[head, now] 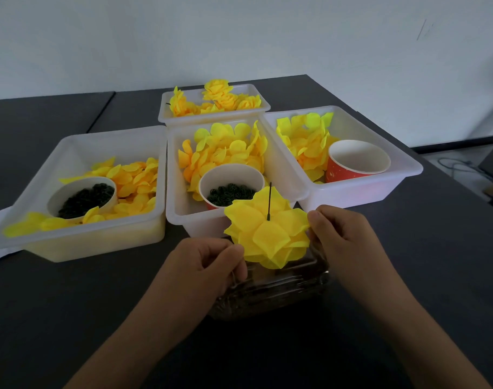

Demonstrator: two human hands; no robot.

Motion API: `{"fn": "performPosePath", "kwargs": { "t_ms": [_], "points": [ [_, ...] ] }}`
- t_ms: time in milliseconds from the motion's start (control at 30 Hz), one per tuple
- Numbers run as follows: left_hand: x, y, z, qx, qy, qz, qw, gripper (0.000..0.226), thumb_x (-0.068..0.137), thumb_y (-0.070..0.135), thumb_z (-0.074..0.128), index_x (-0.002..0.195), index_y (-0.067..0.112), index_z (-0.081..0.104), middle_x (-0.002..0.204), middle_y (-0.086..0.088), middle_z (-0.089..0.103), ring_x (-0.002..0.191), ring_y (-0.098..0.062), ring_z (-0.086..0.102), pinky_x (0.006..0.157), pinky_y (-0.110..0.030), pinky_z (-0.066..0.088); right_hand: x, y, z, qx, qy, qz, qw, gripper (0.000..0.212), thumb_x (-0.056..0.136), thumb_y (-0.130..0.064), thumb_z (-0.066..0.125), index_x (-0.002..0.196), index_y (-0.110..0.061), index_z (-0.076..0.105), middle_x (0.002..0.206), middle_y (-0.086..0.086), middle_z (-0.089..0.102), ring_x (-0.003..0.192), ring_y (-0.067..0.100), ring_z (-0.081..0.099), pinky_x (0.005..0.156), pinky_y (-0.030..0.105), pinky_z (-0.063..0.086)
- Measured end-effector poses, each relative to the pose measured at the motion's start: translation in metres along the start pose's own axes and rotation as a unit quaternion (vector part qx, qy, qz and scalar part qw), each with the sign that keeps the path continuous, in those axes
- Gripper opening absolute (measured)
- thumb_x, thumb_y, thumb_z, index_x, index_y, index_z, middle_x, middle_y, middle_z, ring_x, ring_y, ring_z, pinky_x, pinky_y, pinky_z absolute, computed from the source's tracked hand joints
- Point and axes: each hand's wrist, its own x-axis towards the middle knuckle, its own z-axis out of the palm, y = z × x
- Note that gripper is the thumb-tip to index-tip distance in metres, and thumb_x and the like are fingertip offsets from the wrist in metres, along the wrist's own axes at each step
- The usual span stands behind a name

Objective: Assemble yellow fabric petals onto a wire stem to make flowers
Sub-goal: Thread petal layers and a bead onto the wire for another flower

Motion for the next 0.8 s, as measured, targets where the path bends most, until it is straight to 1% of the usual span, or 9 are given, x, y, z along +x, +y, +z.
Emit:
{"fn": "performPosePath", "kwargs": {
  "t_ms": [100,200,267,367,467,533,633,700,800],
  "points": [
    [-0.001,-0.001,0.0,0.005,0.002,0.008,1.0,0.04,0.083,0.054,0.049,0.059,0.027,0.066,0.055,-0.007,0.058,0.052,-0.024,0.055,0.058,-0.032,0.049,0.001,0.0,0.0,-0.011,-0.007,-0.003,1.0,0.039,0.097,-0.023,0.047,0.058,-0.019,0.048,0.049,-0.014,0.053,0.047,-0.001,0.047,0.048,0.012,0.038],
    [-0.001,-0.001,0.0,0.014,-0.002,0.012,1.0,0.046,0.068,0.066,0.041,0.056,0.028,0.064,0.046,0.005,0.05,0.043,-0.003,0.044,0.05,-0.015,0.04,0.0,0.001,0.001,-0.013,-0.017,0.002,1.0,0.04,0.098,-0.025,0.047,0.058,-0.02,0.048,0.048,-0.013,0.051,0.044,0.0,0.044,0.047,0.013,0.035],
    [-0.002,-0.001,-0.001,0.035,0.008,0.016,0.999,0.05,0.068,0.068,0.037,0.056,0.027,0.062,0.046,0.005,0.048,0.043,-0.002,0.043,0.05,-0.014,0.038,-0.002,0.0,0.0,-0.005,-0.02,0.009,1.0,0.04,0.098,-0.028,0.045,0.059,-0.019,0.049,0.049,-0.013,0.052,0.046,0.0,0.047,0.048,0.015,0.036],
    [-0.002,0.004,-0.005,0.065,0.117,0.049,0.99,0.041,0.079,0.064,0.033,0.066,0.038,0.061,0.055,0.008,0.056,0.047,0.0,0.05,0.047,-0.013,0.039,-0.004,-0.003,-0.003,0.013,0.002,0.0,1.0,0.042,0.099,-0.03,0.041,0.059,-0.019,0.048,0.048,-0.014,0.052,0.047,-0.002,0.051,0.048,0.01,0.038],
    [0.002,0.014,-0.013,0.121,0.225,0.145,0.956,0.025,0.092,0.055,0.037,0.078,0.04,0.051,0.073,0.017,0.059,0.061,0.0,0.054,0.051,-0.018,0.042,-0.004,-0.004,-0.01,-0.003,0.021,-0.004,1.0,0.044,0.098,-0.034,0.037,0.061,-0.013,0.046,0.048,-0.007,0.046,0.046,0.003,0.045,0.046,0.014,0.035],
    [0.008,0.022,-0.017,0.202,0.207,0.224,0.931,0.017,0.089,0.054,0.038,0.097,0.043,0.048,0.095,0.023,0.056,0.09,0.004,0.052,0.07,-0.022,0.04,-0.002,-0.003,-0.018,-0.015,0.03,0.008,0.999,0.044,0.097,-0.038,0.037,0.063,-0.01,0.048,0.052,-0.002,0.045,0.047,0.004,0.04,0.049,0.02,0.035],
    [0.016,0.022,-0.01,0.35,0.114,0.285,0.885,0.041,0.094,0.061,0.03,0.129,0.045,0.043,0.137,0.022,0.045,0.135,-0.006,0.033,0.108,-0.05,0.023,0.011,-0.001,-0.04,-0.031,0.06,0.029,0.997,0.036,0.095,-0.032,0.044,0.07,-0.008,0.053,0.056,0.006,0.048,0.048,0.009,0.041,0.052,0.03,0.037],
    [0.019,0.016,-0.003,0.407,0.075,0.277,0.867,0.049,0.093,0.065,0.027,0.138,0.047,0.037,0.149,0.016,0.038,0.145,-0.01,0.023,0.114,-0.057,0.008,0.033,0.002,-0.06,-0.076,0.111,0.017,0.991,0.024,0.095,-0.023,0.047,0.076,-0.013,0.059,0.063,0.006,0.056,0.054,0.009,0.048,0.054,0.027,0.04],
    [0.021,0.008,0.007,0.454,0.045,0.287,0.842,0.054,0.092,0.064,0.031,0.141,0.044,0.038,0.153,0.012,0.038,0.146,-0.014,0.026,0.111,-0.064,0.012,0.089,0.005,-0.081,-0.125,0.183,-0.014,0.975,0.018,0.091,-0.013,0.047,0.086,-0.017,0.064,0.079,0.002,0.064,0.071,0.015,0.058,0.058,0.024,0.04]
  ]
}}
